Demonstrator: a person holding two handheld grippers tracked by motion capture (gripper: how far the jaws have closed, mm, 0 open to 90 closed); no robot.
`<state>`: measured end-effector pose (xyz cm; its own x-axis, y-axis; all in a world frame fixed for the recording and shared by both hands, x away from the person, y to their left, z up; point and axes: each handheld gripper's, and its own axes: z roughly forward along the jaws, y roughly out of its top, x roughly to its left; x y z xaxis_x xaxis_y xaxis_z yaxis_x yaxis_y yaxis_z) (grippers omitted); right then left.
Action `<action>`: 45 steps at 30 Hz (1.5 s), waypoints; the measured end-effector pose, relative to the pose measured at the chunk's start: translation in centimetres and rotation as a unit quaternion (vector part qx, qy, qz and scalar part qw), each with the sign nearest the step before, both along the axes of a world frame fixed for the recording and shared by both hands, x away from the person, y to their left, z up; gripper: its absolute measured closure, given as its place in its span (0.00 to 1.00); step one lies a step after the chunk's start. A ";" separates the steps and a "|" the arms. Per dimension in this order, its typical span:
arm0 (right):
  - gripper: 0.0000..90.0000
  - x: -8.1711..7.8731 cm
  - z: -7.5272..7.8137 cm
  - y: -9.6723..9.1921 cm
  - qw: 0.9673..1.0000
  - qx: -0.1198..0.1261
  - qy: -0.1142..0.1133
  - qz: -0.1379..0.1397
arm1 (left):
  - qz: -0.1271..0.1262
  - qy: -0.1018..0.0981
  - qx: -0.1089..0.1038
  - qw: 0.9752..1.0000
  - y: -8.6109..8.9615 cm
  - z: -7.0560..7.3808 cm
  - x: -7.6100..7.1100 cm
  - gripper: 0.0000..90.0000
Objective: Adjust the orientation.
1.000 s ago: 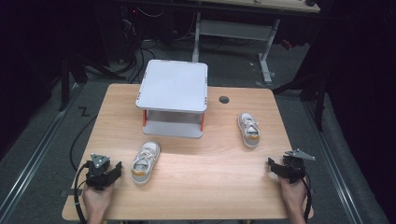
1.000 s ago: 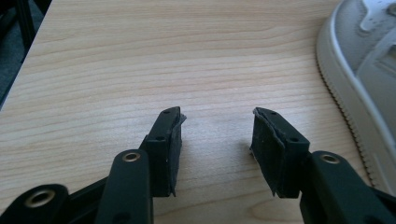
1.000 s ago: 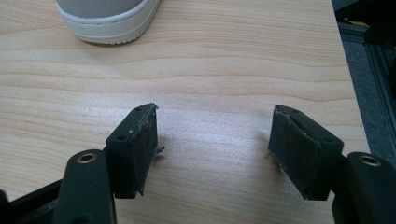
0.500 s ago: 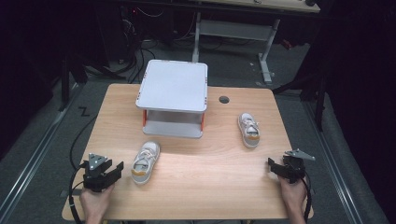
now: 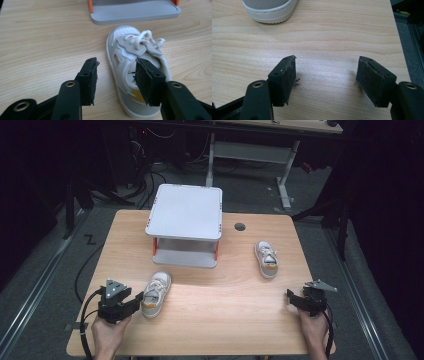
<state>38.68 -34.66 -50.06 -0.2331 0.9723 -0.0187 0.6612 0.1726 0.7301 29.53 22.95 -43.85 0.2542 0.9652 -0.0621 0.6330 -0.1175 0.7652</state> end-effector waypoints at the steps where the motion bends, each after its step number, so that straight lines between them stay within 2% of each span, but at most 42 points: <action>1: 0.36 0.0 0.0 0.0 1.000 0.000 -0.001 0.000 | -0.005 0.003 0.003 1.000 -0.2 0.1 0.1 0.58; 6: 0.35 0.0 0.0 0.0 1.000 0.000 -0.001 0.001 | -0.016 0.014 0.017 1.000 -1.2 -0.1 0.9 0.58; 13: 0.35 0.0 0.0 0.0 1.000 0.000 0.000 0.001 | -0.024 0.044 0.042 0.998 -2.0 -1.3 2.0 0.59; 18: 0.35 0.0 0.0 0.0 1.000 0.000 0.000 0.001 | -0.028 0.061 0.043 0.997 -2.1 -1.8 3.0 0.67; 23: 0.35 0.0 0.0 0.0 1.000 -0.001 -0.001 0.003 | -0.020 0.057 0.053 0.997 -1.9 -1.6 2.8 0.80; 25: 0.35 0.0 0.0 0.0 1.000 0.000 0.000 0.002 | -0.014 0.052 0.075 0.996 -2.1 -1.4 2.6 0.88; 26: 0.35 0.0 0.0 0.0 1.000 0.000 0.000 0.002 | -0.014 0.051 0.083 0.995 -2.3 -1.3 2.6 0.88; 28: 0.35 0.0 0.0 0.0 1.000 0.000 0.000 0.002 | -0.013 0.048 0.089 0.995 -2.6 -1.1 2.6 0.91; 32: 0.35 0.0 0.0 0.0 1.000 0.000 0.000 0.002 | -0.007 0.041 0.082 0.996 -3.0 -0.7 2.7 0.94; 35: 0.35 0.0 0.0 0.0 1.000 0.000 0.000 0.002 | -0.013 0.035 0.084 0.996 -3.7 -0.2 2.6 0.94; 41: 0.35 0.0 0.0 0.0 1.000 -0.001 -0.001 0.003 | -0.039 0.020 0.069 0.997 -6.1 1.3 2.8 0.94; 45: 0.35 0.0 0.0 0.0 1.000 -0.002 -0.001 0.003 | -0.072 0.020 0.070 0.995 -8.7 1.6 3.4 0.94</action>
<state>38.69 -34.68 -50.06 -0.2398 0.9706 -0.0222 0.6587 0.1794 0.7307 32.96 14.24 -42.29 0.3907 0.9188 0.0569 0.6311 -0.3124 0.7100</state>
